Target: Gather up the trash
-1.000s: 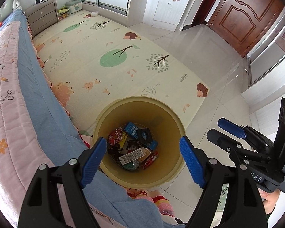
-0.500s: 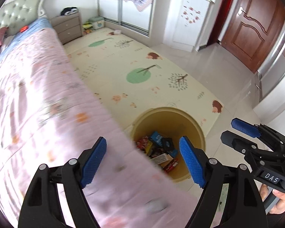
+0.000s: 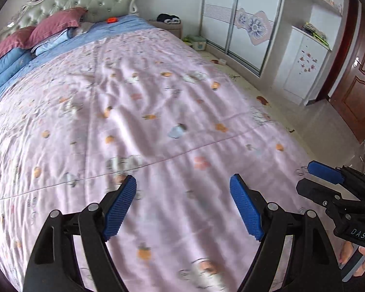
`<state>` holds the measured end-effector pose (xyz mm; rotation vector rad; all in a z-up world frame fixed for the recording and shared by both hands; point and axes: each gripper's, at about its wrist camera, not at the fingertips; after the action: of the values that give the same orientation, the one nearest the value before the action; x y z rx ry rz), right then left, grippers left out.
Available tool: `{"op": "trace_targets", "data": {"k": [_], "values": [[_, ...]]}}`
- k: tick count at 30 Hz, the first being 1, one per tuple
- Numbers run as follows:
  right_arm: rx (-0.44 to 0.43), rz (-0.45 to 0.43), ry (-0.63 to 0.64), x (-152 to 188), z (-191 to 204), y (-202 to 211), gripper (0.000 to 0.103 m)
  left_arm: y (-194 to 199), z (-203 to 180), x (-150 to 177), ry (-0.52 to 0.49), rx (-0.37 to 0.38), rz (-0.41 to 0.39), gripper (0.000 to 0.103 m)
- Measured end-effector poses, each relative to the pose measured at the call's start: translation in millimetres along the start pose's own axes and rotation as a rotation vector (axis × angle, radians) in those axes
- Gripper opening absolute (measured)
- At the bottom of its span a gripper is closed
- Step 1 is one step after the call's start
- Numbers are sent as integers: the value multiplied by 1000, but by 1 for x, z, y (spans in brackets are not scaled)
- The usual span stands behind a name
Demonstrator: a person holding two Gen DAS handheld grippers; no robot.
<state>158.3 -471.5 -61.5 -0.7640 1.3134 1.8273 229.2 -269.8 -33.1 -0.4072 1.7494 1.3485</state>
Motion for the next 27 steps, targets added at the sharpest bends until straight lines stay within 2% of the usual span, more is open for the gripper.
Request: {"op": "trace_targets", "data": {"k": [9, 14, 18, 22, 27], "values": [[-109, 7, 77, -13, 98, -50, 53, 46, 106, 6, 54, -173, -112, 79], [-161, -16, 122, -22, 144, -70, 53, 64, 154, 11, 82, -235, -154, 79], [-187, -67, 171, -35, 175, -75, 53, 75, 183, 9, 102, -277, -198, 79], [-205, -142, 190, -49, 195, -80, 53, 86, 203, 7, 121, -322, -275, 85], [-214, -189, 223, -48, 211, -94, 60, 97, 216, 8, 86, -377, -395, 90]]}}
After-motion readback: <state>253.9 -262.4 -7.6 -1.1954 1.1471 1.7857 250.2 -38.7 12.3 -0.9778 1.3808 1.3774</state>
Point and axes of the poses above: each gripper's, at about its wrist camera, not at the fingertips, and y roughly against the way its jaws point, z to its left, x to its underside, and after that the axes turned 14 degrees about -z, right-handed
